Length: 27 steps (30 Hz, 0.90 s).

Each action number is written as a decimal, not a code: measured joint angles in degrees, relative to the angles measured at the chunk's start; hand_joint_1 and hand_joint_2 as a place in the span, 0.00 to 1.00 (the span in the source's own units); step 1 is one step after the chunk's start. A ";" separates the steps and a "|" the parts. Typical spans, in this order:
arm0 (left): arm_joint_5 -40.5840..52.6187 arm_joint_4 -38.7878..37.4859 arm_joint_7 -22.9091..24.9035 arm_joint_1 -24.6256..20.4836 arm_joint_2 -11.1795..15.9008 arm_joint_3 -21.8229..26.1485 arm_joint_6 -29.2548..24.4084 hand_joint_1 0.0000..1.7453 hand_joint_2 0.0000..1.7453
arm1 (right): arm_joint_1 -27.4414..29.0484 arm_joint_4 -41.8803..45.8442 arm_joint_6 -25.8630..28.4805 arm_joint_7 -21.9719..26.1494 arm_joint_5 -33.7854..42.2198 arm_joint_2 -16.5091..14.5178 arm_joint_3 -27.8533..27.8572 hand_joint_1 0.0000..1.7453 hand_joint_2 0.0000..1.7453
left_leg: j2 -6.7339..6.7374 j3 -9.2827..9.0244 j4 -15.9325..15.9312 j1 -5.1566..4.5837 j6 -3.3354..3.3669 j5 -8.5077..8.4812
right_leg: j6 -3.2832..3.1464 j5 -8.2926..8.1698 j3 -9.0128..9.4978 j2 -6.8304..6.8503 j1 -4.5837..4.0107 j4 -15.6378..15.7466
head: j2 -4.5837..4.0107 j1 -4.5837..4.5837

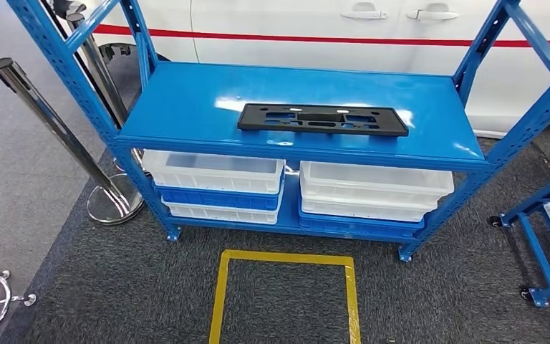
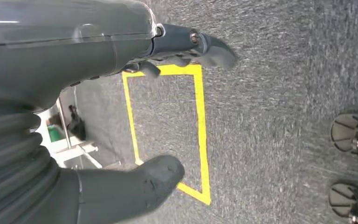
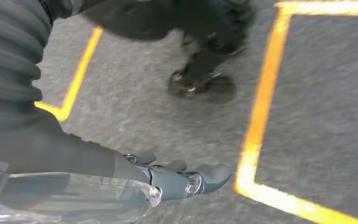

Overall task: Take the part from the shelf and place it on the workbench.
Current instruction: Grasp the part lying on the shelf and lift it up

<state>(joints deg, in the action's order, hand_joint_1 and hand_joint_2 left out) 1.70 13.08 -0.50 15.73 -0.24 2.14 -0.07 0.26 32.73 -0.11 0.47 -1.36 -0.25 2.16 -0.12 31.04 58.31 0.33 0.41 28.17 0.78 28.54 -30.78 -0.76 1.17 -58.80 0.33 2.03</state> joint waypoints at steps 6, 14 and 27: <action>5.63 -1.14 -1.60 -0.47 -0.52 4.49 -0.13 0.00 1.00 | -1.58 0.27 -0.22 1.76 -4.19 -0.09 5.06 0.00 1.00 | 0.35 -0.12 -0.90 0.03 2.28 -1.01 | 1.47 5.40 -3.70 0.42 0.08 -8.13 | 0.00 0.02; 14.44 -1.64 -4.15 -2.94 -2.01 12.65 -0.48 0.00 1.00 | -2.42 -0.90 -0.87 4.41 -10.84 -0.46 13.91 0.00 1.00 | 0.21 -0.42 -0.52 -0.89 1.99 -0.54 | -0.19 -0.05 -0.52 0.57 -0.74 -0.67 | 0.00 -0.01; 28.57 -1.82 -8.18 -7.58 -3.71 26.03 -0.71 0.00 0.00 | -3.20 -5.10 -1.04 8.62 -21.62 -1.96 28.23 0.00 1.00 | 0.20 3.28 7.48 0.54 -0.86 1.58 | -1.45 -0.42 0.04 0.99 -0.20 0.62 | 0.00 -0.13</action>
<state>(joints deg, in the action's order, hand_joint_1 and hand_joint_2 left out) 30.27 11.26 -8.68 8.14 -3.95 28.16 -0.78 -2.94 27.63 -1.15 9.09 -22.98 -2.21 30.40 0.08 34.32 65.78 0.87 -0.45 29.75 -0.67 28.13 -30.74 0.23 0.98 -58.19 0.33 1.90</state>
